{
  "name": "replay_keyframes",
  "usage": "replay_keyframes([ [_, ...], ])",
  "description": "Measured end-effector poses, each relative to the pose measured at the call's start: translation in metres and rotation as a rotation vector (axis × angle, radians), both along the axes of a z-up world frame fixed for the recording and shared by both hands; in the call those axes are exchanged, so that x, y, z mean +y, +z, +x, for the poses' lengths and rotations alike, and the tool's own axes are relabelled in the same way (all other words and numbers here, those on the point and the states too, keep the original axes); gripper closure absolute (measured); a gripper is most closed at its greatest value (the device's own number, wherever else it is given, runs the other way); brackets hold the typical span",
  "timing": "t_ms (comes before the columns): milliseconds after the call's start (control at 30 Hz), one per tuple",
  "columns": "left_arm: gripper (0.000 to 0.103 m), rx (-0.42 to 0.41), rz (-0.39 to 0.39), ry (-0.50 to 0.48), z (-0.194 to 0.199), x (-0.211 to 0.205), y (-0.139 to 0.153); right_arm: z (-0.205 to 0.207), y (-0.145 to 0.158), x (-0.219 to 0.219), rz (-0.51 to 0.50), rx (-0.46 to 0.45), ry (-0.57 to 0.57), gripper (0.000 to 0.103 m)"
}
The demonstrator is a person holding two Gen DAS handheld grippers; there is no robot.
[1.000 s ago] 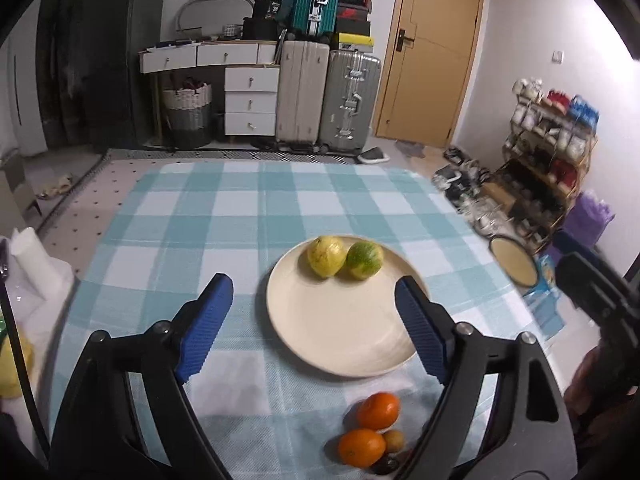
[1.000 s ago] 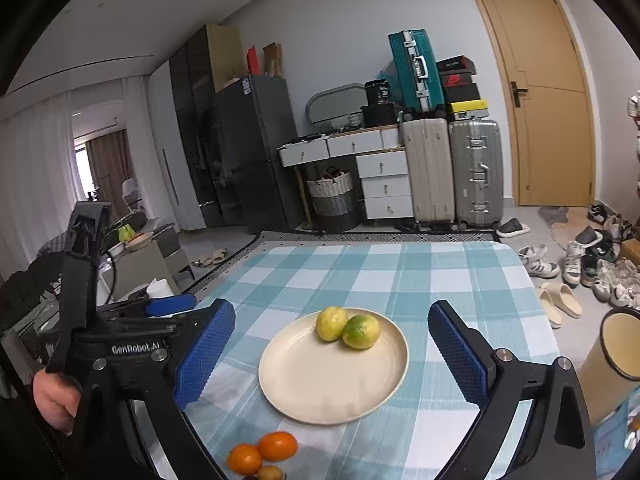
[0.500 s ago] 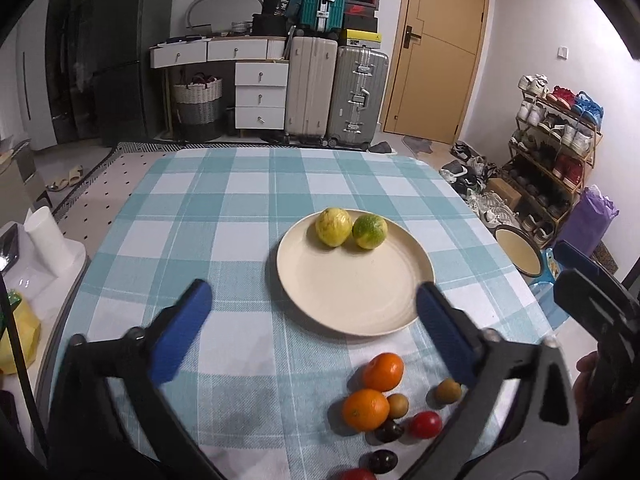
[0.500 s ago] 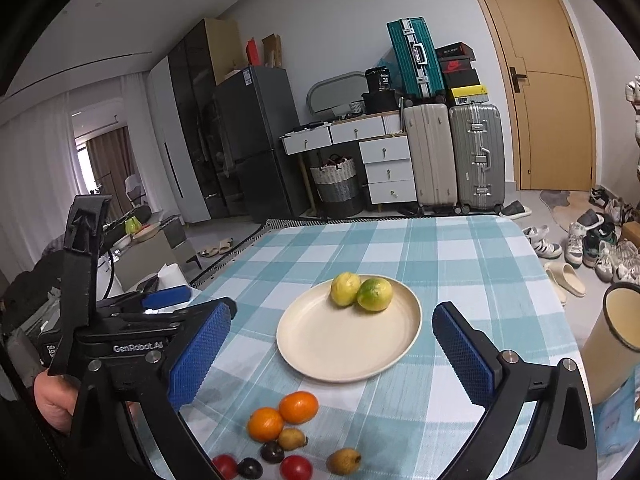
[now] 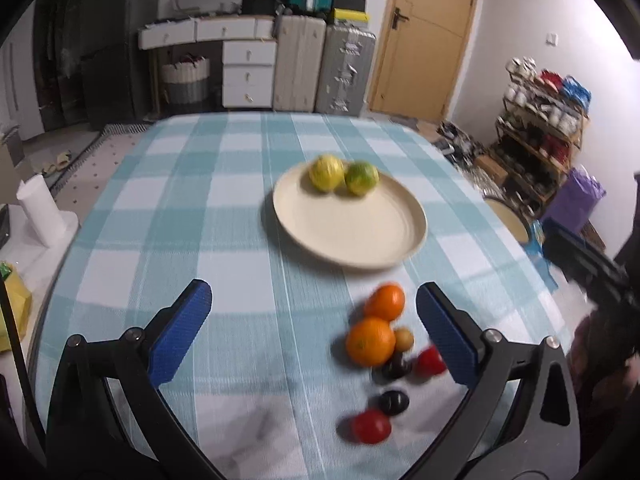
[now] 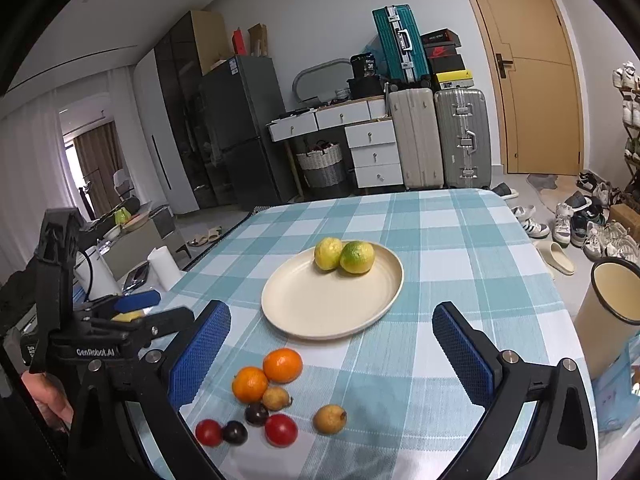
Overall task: Organize fruits
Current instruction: 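Pull both tools back from the plate toward the remaining fruits, then move the left tool to a red tomato and close on it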
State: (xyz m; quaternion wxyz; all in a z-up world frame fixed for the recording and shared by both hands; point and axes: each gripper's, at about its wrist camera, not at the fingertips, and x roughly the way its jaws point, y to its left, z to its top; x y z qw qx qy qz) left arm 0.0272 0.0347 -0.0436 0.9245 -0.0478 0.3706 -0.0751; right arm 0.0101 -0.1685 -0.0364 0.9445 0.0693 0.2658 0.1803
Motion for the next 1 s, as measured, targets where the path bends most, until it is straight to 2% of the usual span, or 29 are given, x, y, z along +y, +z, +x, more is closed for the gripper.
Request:
replay_keyframes([
  [233,0.001,0.049,0.006,-0.081,-0.023,-0.001,-0.027,-0.008,-0.01,-0.002,0.0,0.018,0.014,0.0],
  [400,0.001,0.109,-0.011,-0.192,-0.033,-0.012,-0.044,-0.013,-0.012,0.003,-0.021,0.007,0.029,0.0],
  [700,0.001,0.198,0.031,-0.25,-0.037,-0.026,-0.073,-0.015,-0.015,0.01,-0.041,0.017,0.04,0.0],
  [867,0.001,0.228,0.052,-0.276,-0.037,-0.033,-0.083,-0.012,-0.02,0.008,0.007,0.047,0.05,0.0],
  [1000,0.008,0.231,0.035,-0.322,-0.038,-0.036,-0.086,-0.011,-0.024,0.01,0.0,0.059,0.055,0.0],
])
